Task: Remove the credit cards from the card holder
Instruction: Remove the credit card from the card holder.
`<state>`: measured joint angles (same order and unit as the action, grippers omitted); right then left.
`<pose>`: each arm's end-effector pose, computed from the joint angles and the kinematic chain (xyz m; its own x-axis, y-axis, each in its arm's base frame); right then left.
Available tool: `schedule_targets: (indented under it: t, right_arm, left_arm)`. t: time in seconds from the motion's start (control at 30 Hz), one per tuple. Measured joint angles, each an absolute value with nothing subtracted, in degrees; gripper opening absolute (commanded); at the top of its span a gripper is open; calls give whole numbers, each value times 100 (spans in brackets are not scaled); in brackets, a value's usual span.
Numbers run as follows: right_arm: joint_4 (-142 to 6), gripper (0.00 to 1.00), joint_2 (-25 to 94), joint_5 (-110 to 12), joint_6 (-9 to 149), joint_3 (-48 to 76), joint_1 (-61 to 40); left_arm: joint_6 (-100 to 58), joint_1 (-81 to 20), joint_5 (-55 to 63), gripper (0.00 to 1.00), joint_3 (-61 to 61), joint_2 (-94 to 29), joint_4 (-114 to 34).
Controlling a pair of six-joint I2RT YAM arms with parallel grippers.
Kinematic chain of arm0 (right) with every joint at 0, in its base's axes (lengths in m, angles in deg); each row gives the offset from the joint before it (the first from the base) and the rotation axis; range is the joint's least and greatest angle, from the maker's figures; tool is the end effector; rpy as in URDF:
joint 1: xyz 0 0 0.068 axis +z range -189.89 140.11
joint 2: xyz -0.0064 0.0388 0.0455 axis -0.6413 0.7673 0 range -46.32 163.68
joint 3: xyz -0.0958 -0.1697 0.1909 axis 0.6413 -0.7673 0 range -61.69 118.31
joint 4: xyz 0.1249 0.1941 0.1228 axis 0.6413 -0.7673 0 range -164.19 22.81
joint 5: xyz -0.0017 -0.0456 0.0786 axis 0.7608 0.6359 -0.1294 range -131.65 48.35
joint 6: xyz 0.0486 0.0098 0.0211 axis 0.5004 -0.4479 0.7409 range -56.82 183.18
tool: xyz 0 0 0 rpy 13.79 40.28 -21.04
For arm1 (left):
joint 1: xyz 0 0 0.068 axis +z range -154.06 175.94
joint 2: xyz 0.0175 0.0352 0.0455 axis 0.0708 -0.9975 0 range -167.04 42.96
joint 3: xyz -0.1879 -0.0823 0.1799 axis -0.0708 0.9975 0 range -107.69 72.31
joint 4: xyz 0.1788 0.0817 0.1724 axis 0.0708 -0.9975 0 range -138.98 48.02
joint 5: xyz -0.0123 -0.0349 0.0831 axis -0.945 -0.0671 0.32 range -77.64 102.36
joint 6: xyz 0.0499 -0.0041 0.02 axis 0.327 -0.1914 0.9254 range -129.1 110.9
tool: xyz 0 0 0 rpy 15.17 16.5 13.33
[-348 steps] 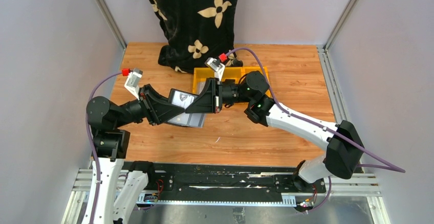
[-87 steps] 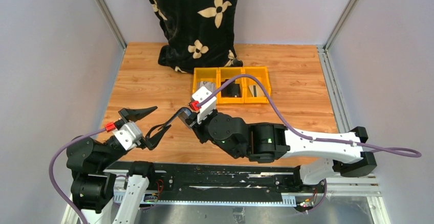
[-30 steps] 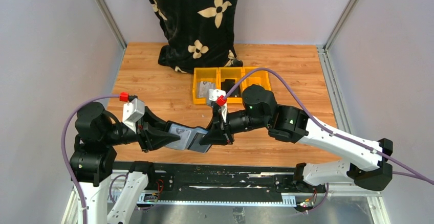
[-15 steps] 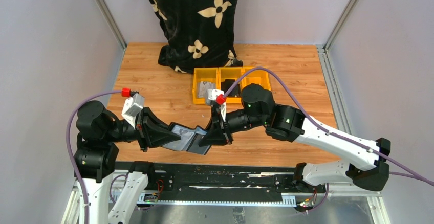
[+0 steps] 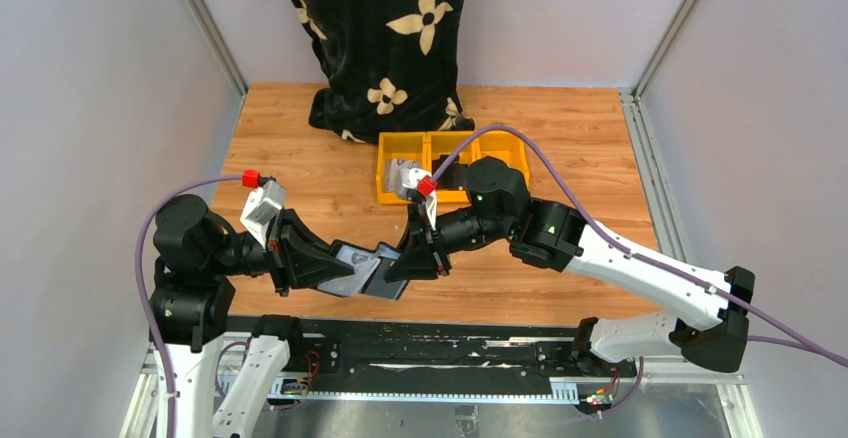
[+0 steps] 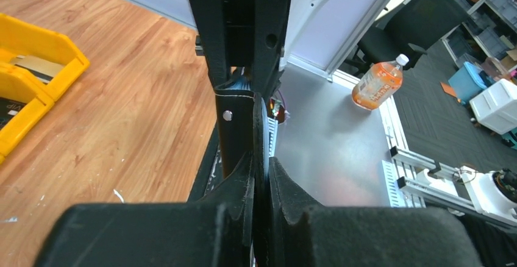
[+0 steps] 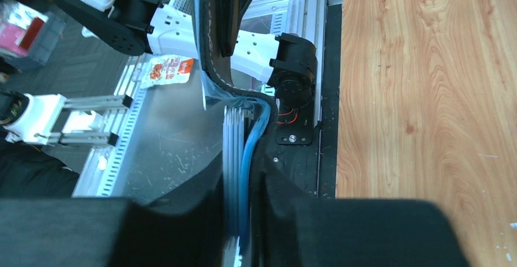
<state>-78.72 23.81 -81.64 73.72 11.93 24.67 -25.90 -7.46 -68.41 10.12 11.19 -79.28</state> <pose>0.0959 0.2549 0.4224 -0.2356 -0.1690 -0.9570 -0.9379 -0.2183 0.2695 0.0533 -0.0384 0.4188 -0.3999 -0.0226 -0.9163 0.9110 0.0996 -0.4001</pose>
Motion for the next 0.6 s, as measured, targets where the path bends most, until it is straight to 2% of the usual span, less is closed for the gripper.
schedule_targets:
  t: [0.13,0.23,0.43,0.6]
  right_arm:
    - [-7579,56,2370,-8227,7576,1136,2276]
    - [-7306,63,2252,-8140,7766,1134,2019]
    - [-6831,65,1479,-7145,8185,819,1647]
    - [-5985,65,1225,-7101,8959,443,1645]
  left_arm:
    - [-2629,-746,-6616,0,1012,1116,-7934]
    - [-2911,-746,-6306,0,1047,1108,-7755]
    - [-3702,-746,-4977,0,1324,1167,-7027]
    - [-4176,-746,-4207,0,1626,1293,-6536]
